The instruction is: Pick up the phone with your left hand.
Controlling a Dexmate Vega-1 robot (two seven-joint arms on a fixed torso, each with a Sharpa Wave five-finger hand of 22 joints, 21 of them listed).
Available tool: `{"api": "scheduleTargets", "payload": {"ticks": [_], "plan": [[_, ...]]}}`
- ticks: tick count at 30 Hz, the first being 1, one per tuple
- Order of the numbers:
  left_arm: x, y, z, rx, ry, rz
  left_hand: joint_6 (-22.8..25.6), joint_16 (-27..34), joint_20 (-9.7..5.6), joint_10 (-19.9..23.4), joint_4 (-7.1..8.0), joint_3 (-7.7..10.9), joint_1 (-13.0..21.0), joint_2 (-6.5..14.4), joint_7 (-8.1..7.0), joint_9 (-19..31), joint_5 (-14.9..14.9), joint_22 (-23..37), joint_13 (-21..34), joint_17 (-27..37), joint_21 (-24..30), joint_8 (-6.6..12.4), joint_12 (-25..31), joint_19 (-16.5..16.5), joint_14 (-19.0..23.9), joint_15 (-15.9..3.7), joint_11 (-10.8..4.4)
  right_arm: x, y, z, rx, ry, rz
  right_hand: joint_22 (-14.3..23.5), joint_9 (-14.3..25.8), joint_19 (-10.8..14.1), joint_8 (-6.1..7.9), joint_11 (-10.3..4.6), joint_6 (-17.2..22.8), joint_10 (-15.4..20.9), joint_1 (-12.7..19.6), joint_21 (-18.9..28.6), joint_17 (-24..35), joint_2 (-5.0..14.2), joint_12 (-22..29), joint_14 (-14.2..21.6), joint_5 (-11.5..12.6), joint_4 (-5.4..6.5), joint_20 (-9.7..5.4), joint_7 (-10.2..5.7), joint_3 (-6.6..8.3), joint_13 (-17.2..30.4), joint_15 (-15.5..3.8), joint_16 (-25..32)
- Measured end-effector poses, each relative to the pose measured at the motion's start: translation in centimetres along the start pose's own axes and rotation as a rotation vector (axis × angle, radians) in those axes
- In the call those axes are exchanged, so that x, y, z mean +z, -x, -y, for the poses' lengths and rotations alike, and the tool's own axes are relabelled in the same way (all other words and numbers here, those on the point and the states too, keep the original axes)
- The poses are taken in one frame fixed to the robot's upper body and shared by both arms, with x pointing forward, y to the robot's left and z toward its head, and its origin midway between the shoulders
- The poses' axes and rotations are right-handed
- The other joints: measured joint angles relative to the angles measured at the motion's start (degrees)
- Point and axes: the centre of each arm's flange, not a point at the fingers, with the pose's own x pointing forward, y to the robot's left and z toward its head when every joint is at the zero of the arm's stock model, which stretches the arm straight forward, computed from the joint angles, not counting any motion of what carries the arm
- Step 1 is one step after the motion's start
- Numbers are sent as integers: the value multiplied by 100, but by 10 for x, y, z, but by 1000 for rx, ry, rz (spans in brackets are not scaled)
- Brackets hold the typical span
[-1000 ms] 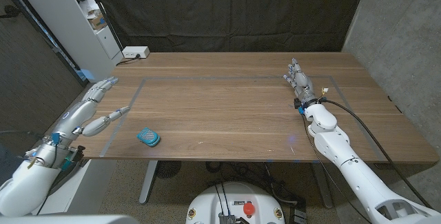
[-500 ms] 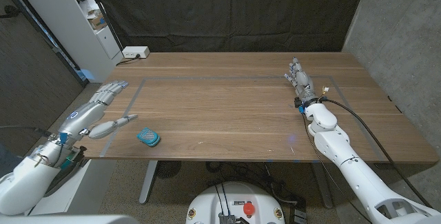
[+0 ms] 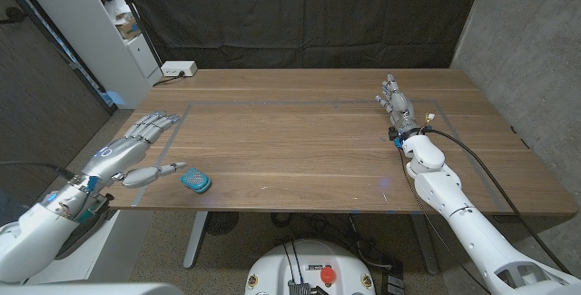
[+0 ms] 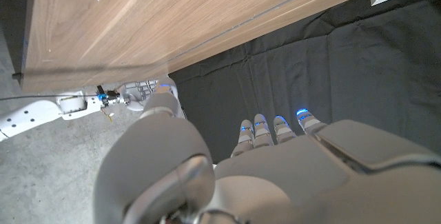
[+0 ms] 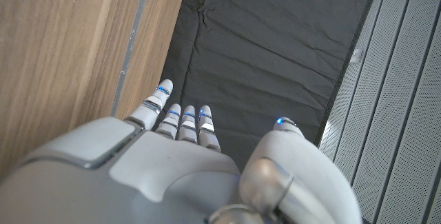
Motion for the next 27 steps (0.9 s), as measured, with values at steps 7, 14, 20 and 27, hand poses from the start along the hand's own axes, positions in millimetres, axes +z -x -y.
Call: {"api": "scheduleTargets", "payload": {"ticks": [7,14,20,27], "plan": [[2,-1,-2,-37,-71,0,60,0,6,31,15,-33,45,-45,18,29,45,0,0,0,0,35,42,5,64,4,-31,3,-3,-2,1,-1,5,0,0,22,0,0,0,0,-1,0,0,1,0,0,0,0,-22,0,0,0,0,0],[6,-1,-5,-69,-140,3,60,0,24,31,1,-47,75,-75,18,28,89,0,0,0,0,35,42,23,64,4,-30,3,-4,-2,-5,-1,5,0,0,22,0,0,0,0,-22,0,0,22,0,0,0,0,-21,0,1,0,0,0],[5,-2,-6,-84,-186,-10,60,0,-75,30,24,-70,101,-101,18,28,128,0,25,-1,0,35,42,8,64,4,-31,5,-4,-3,-6,-2,9,0,0,21,0,22,0,22,-22,0,1,22,0,-1,0,-15,-21,0,-15,0,-1,0],[9,-3,-7,-116,-242,0,91,-33,-142,30,42,-88,143,-142,49,28,178,-9,25,-16,0,35,42,-19,43,-16,-30,6,-4,-3,-14,-6,15,0,0,21,0,22,1,22,-22,0,1,22,0,31,0,-15,-21,2,-15,0,31,0]]}}
